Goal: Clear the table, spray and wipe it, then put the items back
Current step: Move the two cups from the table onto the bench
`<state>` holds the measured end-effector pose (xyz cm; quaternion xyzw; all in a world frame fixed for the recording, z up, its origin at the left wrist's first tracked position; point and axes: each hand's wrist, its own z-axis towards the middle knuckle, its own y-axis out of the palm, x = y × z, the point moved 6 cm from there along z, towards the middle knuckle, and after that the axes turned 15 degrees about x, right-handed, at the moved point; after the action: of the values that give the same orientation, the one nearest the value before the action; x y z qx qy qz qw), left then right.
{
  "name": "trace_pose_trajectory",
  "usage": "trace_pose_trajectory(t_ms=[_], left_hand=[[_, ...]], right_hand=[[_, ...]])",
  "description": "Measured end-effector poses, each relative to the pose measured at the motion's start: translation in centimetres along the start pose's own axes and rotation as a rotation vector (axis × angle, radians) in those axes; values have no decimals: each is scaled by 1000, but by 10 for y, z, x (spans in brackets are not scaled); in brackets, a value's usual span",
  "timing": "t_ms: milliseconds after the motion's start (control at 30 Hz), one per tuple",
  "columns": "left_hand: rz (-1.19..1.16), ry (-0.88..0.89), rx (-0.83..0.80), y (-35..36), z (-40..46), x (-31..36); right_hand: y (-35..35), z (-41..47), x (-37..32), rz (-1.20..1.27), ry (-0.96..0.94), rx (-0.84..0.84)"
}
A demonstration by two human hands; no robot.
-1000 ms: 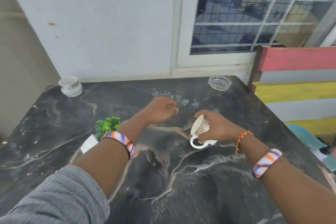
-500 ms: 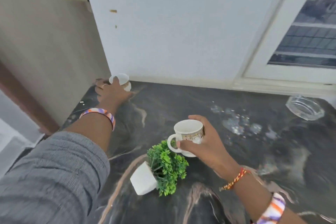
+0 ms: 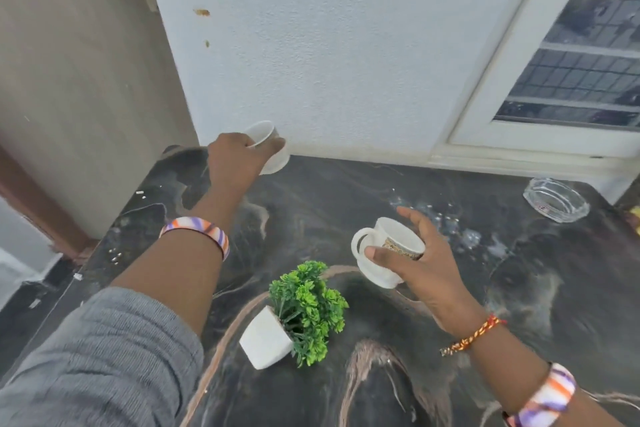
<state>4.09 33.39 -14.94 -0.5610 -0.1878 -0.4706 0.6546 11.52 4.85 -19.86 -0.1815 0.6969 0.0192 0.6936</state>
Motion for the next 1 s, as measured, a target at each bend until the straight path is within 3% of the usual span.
trace_pose_trajectory(t_ms=[133, 333, 567, 833, 1000], left_hand=[[-104, 59, -217, 14, -30, 63], [37, 510, -475, 37, -126, 167], [57, 792, -737, 94, -280, 272], [11, 928, -821, 198, -477, 405], [-70, 843, -901, 263, -571, 467]], right_hand=[[-37, 5, -3, 29, 9, 51], [-124, 10, 7, -119, -80, 124], [-272, 0, 31, -227, -108, 46], [-506, -2, 68, -261, -200, 176], [-639, -7, 93, -132, -22, 207]])
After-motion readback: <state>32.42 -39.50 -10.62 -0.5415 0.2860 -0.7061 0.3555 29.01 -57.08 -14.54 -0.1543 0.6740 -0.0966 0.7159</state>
